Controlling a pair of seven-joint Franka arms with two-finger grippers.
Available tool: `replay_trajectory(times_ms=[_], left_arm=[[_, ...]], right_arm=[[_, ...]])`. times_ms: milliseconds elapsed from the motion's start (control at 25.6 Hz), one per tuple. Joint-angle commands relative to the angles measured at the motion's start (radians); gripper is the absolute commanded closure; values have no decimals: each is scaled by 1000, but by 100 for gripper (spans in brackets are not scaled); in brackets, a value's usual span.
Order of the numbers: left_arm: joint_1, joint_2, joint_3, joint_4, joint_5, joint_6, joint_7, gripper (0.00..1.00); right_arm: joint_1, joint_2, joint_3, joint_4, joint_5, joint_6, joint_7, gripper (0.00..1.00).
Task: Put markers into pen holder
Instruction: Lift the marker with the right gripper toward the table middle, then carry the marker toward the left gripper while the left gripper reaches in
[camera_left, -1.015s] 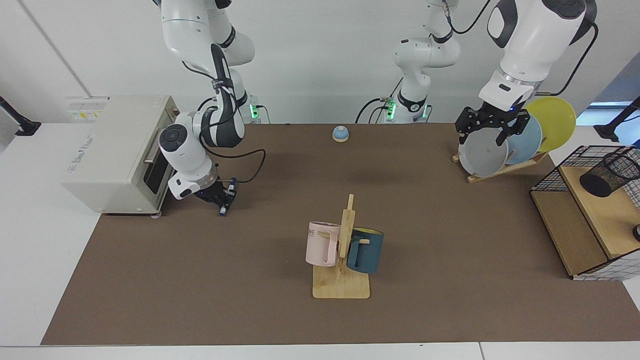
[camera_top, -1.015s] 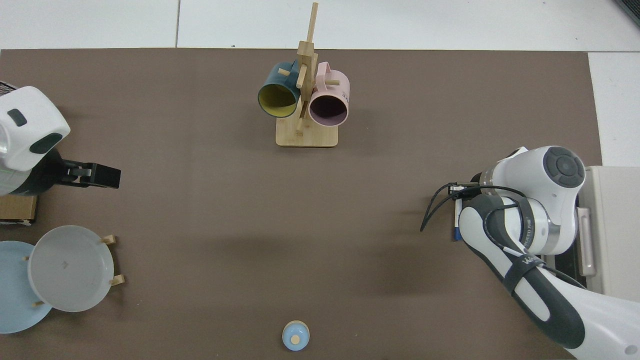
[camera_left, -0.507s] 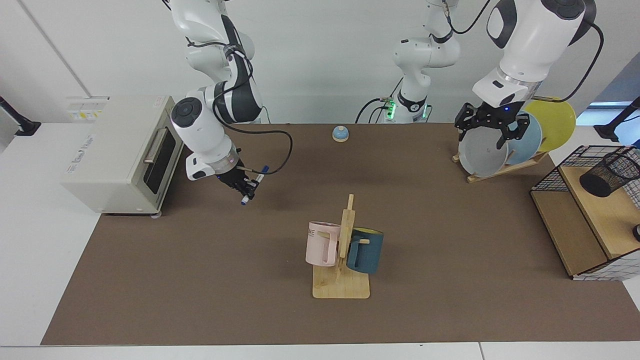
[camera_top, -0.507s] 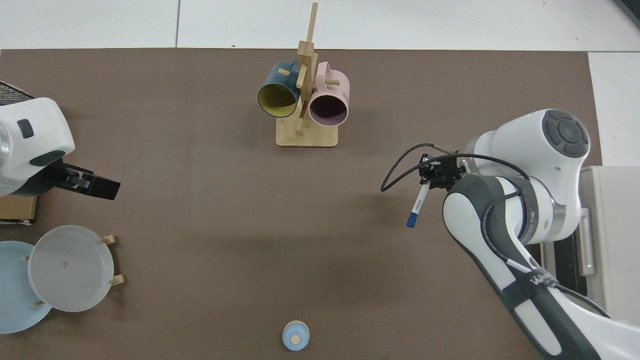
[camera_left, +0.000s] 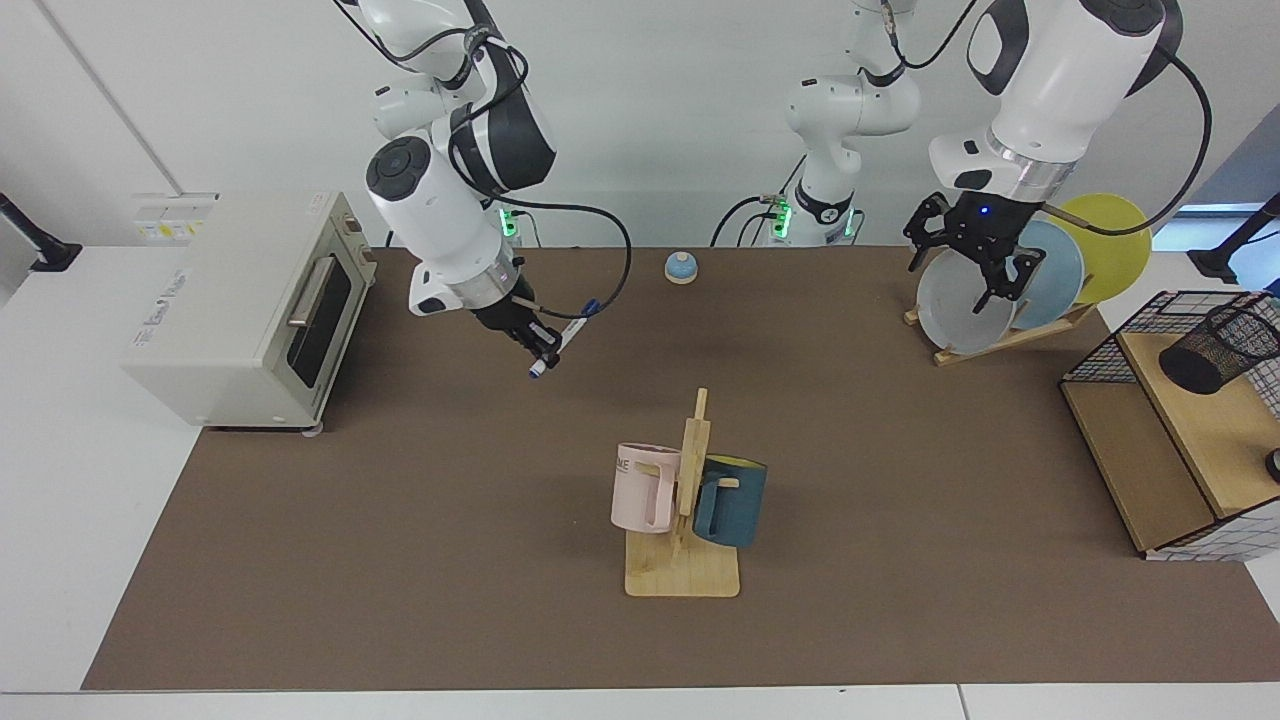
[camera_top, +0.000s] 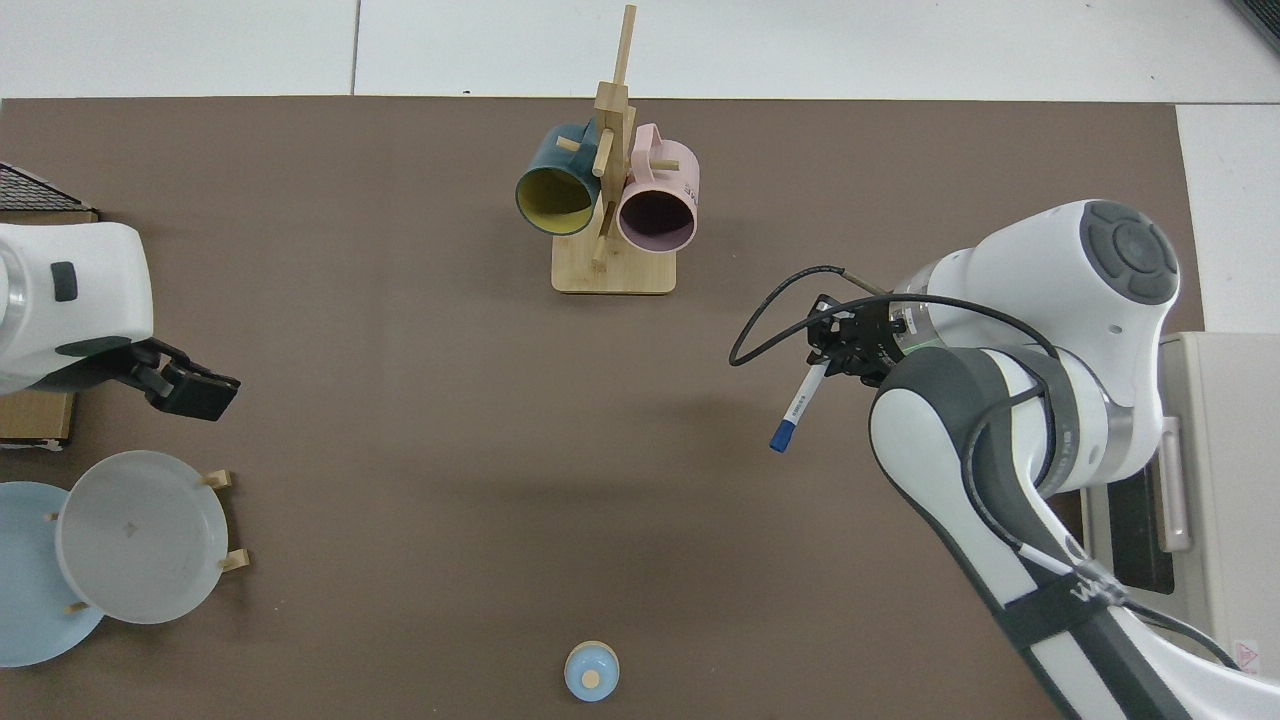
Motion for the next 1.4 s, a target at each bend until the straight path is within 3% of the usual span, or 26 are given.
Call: replay_trajectory(times_ms=[0, 195, 585, 741, 937, 1249, 1366], left_arm=[[-12, -30, 7, -50, -47, 29, 159, 0], [-19, -33, 2, -53, -104, 14, 282, 0], [-40, -95, -1, -136, -259, -49, 286, 0], [-40, -103, -1, -140, -317, -75, 290, 0], [-63, -103, -19, -110, -319, -86, 259, 0], [-65, -109, -137, -53, -293, -86, 138, 0], [-69, -110, -185, -50, -232, -81, 136, 0]], right_arm=[[41, -37, 3, 18, 48, -25, 144, 100], [94, -96, 1, 18, 79, -22, 282, 100], [150, -113, 3, 18, 88, 11, 518, 100], [151, -109, 13, 18, 149, 76, 624, 100], [205, -89, 26, 17, 162, 155, 713, 100], [256, -37, 26, 17, 226, 265, 861, 100], [277, -17, 26, 18, 226, 293, 904, 100]])
